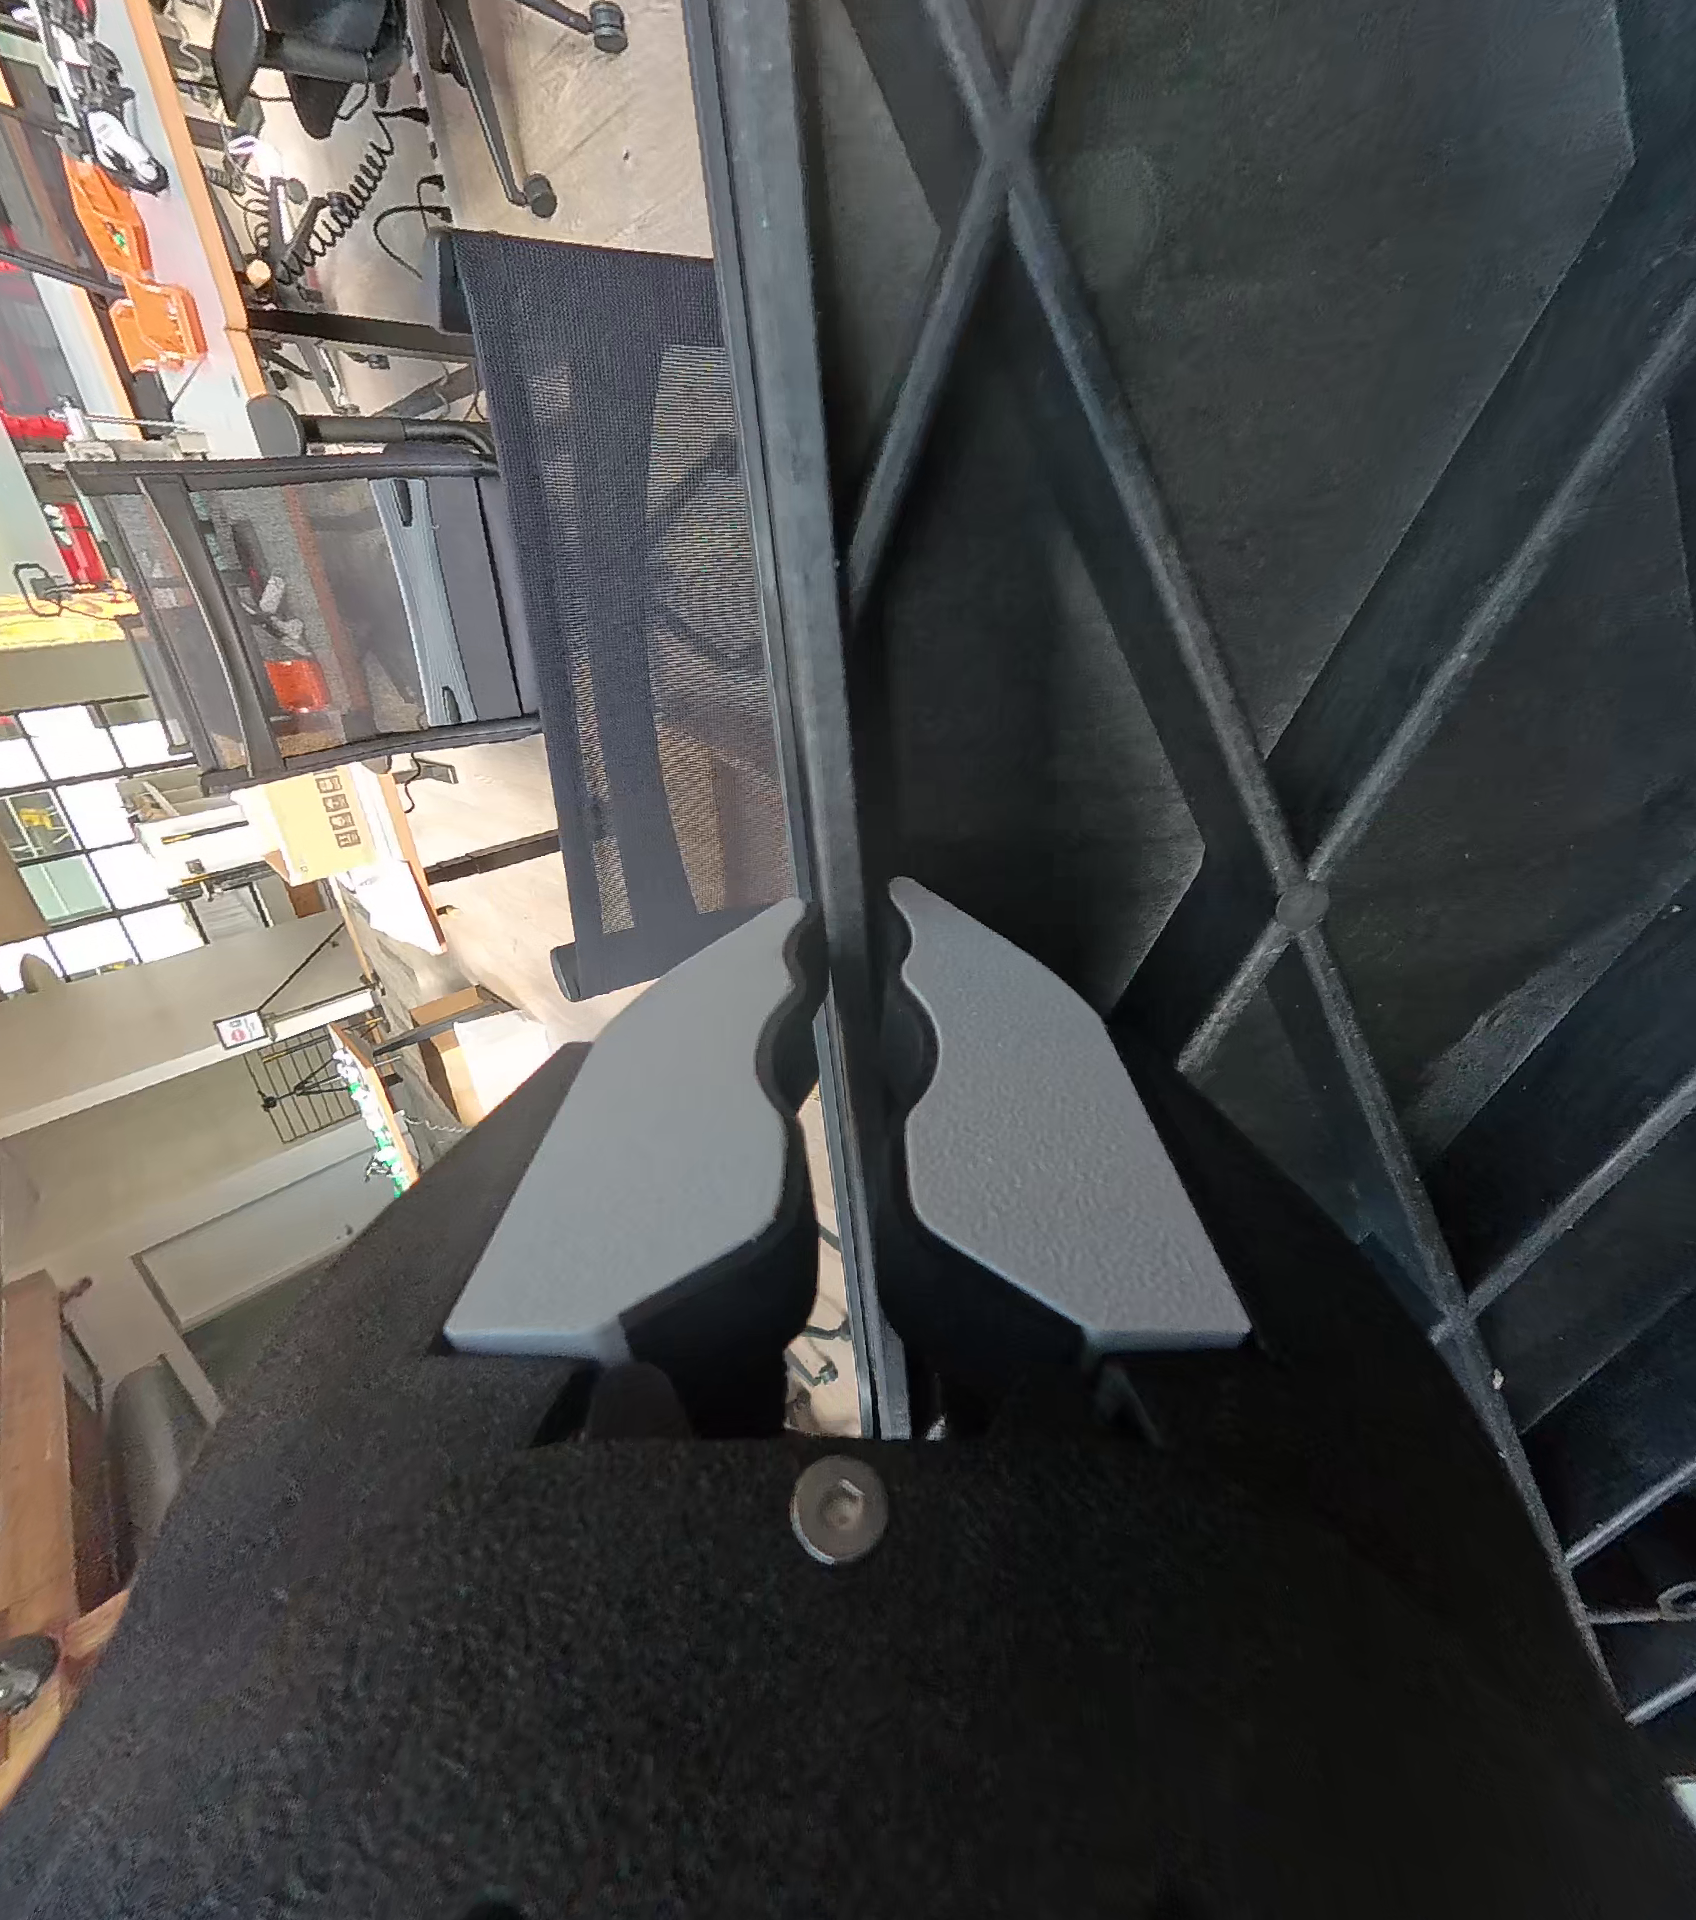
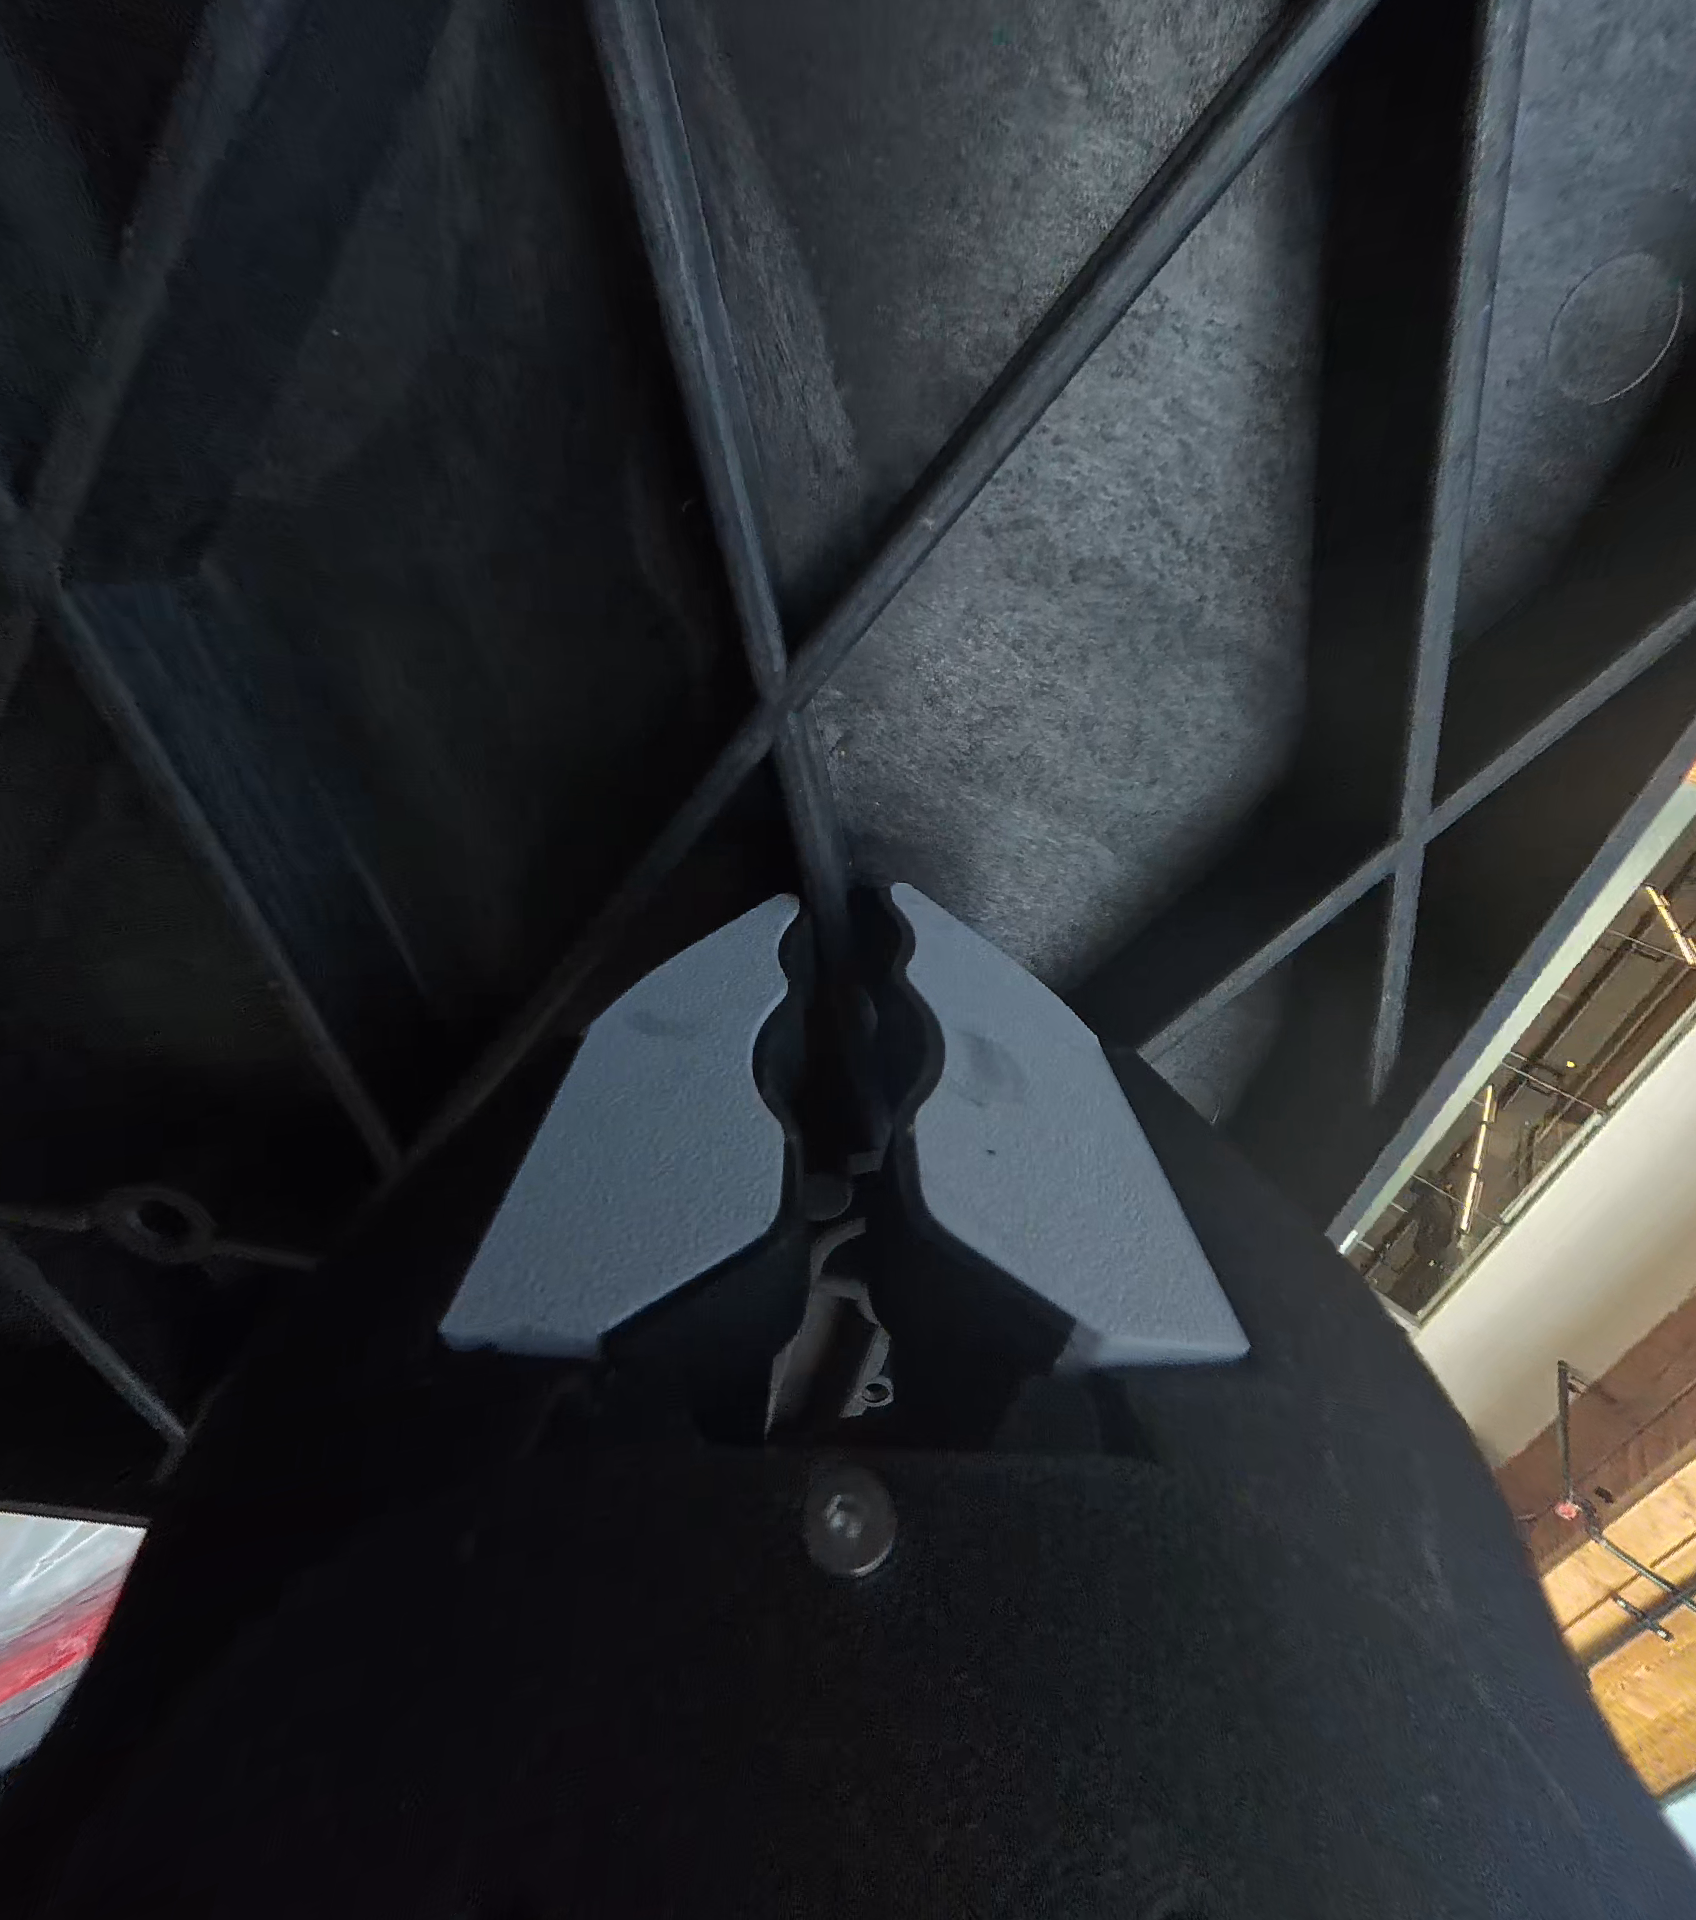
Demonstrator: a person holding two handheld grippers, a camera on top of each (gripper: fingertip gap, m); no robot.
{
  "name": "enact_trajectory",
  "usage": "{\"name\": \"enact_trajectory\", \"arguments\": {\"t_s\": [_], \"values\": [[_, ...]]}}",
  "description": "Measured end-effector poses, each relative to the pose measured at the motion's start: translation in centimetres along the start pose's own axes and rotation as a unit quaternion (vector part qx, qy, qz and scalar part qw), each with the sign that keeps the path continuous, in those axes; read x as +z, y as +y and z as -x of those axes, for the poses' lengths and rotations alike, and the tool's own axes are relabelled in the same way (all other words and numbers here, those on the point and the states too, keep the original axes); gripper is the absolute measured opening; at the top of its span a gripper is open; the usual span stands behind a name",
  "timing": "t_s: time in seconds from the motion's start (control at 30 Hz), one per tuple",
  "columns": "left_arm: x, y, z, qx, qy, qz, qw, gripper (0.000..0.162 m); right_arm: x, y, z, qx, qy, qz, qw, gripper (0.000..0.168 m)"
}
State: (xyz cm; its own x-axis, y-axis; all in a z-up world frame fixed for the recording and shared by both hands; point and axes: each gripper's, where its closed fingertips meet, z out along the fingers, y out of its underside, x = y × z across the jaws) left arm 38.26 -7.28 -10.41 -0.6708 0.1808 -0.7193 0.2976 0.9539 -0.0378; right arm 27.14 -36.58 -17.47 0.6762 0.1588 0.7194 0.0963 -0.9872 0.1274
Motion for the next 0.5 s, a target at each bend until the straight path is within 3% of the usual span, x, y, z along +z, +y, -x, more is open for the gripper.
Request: {"name": "enact_trajectory", "arguments": {"t_s": [0.27,0.5], "values": [[5.7,0.9,-0.3,-0.007,0.087,-0.012,0.996,0.008,3.6,0.3,0.2,0.016,-0.085,-0.009,0.996,0.008],[11.5,2.4,-5.7,0.006,0.206,-0.003,0.979,0.008,7.3,-0.9,3.5,0.046,-0.148,-0.012,0.988,0.009]]}}
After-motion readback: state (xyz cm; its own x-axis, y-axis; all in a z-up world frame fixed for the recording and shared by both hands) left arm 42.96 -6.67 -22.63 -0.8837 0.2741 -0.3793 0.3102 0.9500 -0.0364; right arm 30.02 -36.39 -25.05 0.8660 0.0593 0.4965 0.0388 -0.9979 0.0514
